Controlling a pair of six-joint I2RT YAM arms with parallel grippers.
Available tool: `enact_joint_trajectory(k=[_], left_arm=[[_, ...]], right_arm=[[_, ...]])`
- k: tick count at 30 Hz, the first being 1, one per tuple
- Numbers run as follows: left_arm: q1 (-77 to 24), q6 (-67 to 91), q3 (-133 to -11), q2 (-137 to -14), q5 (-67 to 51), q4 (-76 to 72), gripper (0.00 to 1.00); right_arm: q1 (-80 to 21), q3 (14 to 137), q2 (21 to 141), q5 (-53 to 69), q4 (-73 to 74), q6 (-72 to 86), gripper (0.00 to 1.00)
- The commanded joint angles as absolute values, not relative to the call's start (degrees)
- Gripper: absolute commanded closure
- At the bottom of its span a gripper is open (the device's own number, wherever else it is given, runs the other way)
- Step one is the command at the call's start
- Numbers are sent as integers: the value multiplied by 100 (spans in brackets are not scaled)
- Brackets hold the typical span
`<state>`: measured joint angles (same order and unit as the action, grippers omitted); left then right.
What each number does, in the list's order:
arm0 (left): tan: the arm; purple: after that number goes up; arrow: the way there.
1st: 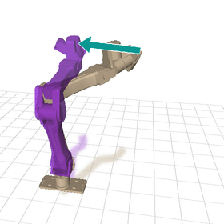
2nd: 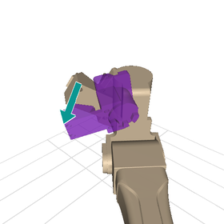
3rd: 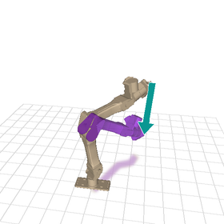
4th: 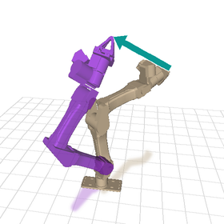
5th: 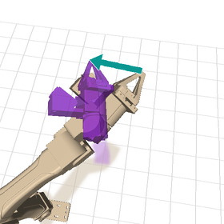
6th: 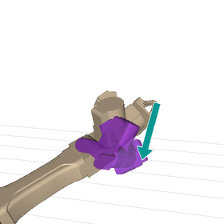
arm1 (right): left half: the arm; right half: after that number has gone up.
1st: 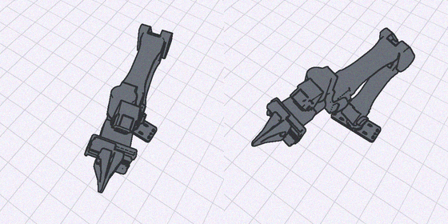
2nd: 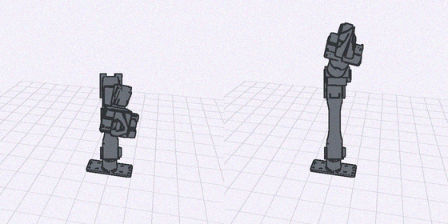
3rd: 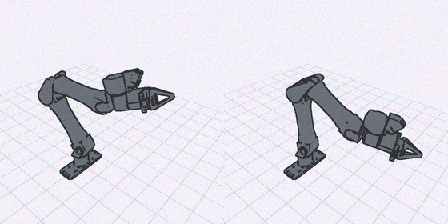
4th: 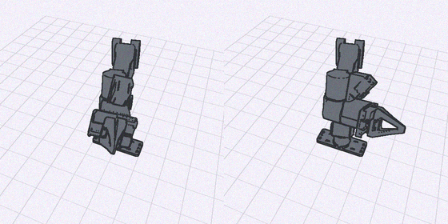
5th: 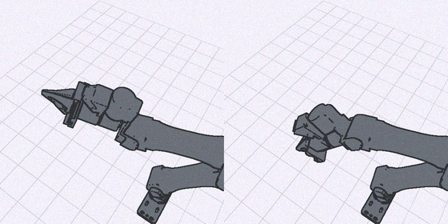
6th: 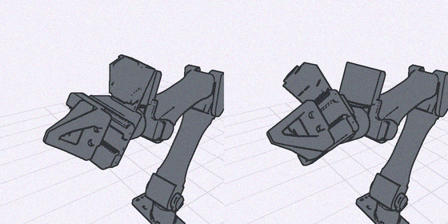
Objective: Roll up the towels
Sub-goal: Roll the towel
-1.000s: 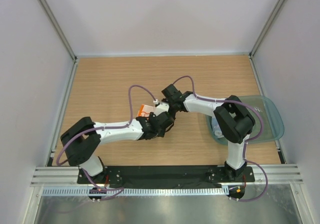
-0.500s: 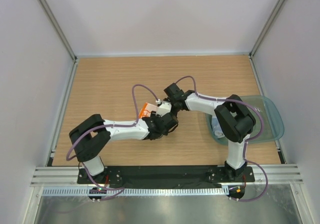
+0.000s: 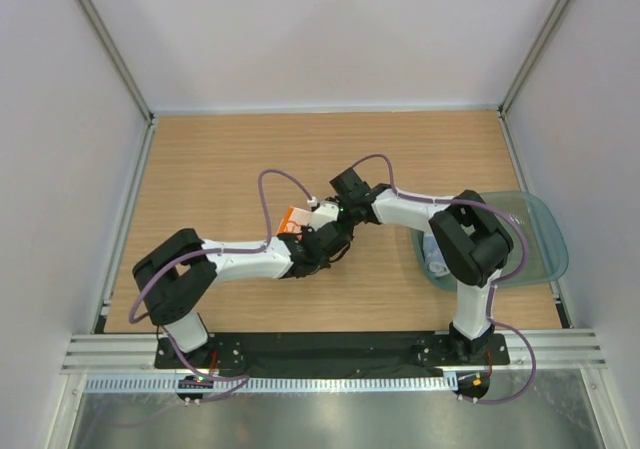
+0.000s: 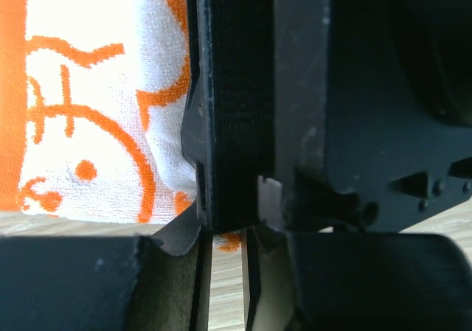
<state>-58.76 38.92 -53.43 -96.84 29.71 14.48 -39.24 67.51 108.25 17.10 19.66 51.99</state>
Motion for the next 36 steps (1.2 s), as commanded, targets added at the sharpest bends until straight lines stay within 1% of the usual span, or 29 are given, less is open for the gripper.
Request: enact_joint_trajectory(k=[1, 2, 3, 6, 10, 15, 24, 27, 33, 36], left_arm=[[-5651, 3973, -5019, -9625, 2540, 1529, 91], [-5651, 3964, -4984, -9546, 2436, 1564, 91], [-5643, 3955, -4966, -9467, 2382, 1660, 92], [-5643, 3955, -4861, -9106, 2120, 1827, 92], [-5643, 3973, -4764, -8640, 2004, 2003, 92], [-5590, 3999, -4702, -8324, 2030, 2206, 91], [-5493, 4069, -4614, -8455, 1995, 2232, 93], [-5484, 4052, -4649, -8455, 1978, 2250, 93], [-5388, 3929, -4895, -8464, 1592, 2408, 93], [-5379, 3858, -5089, -8560, 1398, 2566, 93]], right_arm=[[-4096, 6610, 10371, 2488, 2180, 5072, 56], [-4061, 6609, 10380, 2461, 2197, 5045, 54], [-4052, 6627, 10389, 2426, 2249, 5019, 47], [-3938, 6697, 10494, 2356, 2285, 4905, 40], [-3788, 6855, 10713, 2347, 2320, 4790, 34], [-3542, 6812, 10872, 2338, 2250, 4729, 33], [-2936, 6399, 10696, 2233, 2311, 4492, 33], [-2778, 6433, 10696, 2031, 2521, 4307, 33], [-2619, 6872, 10740, 1302, 3171, 3938, 33], [-2610, 7459, 10714, 916, 3575, 3788, 33]])
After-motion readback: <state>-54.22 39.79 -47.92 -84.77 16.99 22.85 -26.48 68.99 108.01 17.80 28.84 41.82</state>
